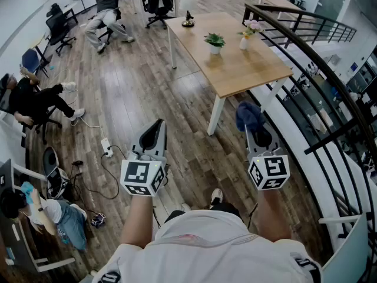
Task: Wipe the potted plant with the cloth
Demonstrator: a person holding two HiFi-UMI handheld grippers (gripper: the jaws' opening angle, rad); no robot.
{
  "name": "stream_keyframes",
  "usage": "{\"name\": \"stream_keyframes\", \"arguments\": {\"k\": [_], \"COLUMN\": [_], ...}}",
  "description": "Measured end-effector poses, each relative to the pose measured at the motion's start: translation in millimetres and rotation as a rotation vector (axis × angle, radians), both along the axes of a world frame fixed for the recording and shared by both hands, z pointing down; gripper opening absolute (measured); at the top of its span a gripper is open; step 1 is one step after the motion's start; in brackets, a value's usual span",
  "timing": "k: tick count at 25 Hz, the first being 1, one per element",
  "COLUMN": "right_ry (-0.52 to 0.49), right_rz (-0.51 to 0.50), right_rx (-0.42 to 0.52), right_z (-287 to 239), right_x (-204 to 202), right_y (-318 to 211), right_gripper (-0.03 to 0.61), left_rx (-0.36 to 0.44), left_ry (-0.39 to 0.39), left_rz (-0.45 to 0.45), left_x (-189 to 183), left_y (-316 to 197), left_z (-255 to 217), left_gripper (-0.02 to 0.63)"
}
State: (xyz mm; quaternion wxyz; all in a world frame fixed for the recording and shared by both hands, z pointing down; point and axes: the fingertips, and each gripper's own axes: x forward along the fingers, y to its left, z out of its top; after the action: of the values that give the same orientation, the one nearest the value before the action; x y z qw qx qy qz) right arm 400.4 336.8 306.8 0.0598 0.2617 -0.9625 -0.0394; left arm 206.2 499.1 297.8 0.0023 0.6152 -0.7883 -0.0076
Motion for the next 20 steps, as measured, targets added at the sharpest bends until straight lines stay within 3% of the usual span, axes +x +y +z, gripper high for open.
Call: {"name": "stream_keyframes", "arguments": {"k": [16, 20], "right_ry": [0.012, -0.032], "right_rz": [0.0, -0.016], "right_rx": [-0.01, -0.038], "right_z": [5, 7], "right_x": [-7, -15], "right_y": [6, 13], "right_gripper": [0.127, 0.129], "left_rx": [-0.008, -0.011], "left_ry": [0.015, 0.028], "left_rz": [-0.009, -0.008], "left_x": [-6, -15], "left_y": [11, 21], "left_z": [4, 10], "left_gripper": [0.023, 0.023]}}
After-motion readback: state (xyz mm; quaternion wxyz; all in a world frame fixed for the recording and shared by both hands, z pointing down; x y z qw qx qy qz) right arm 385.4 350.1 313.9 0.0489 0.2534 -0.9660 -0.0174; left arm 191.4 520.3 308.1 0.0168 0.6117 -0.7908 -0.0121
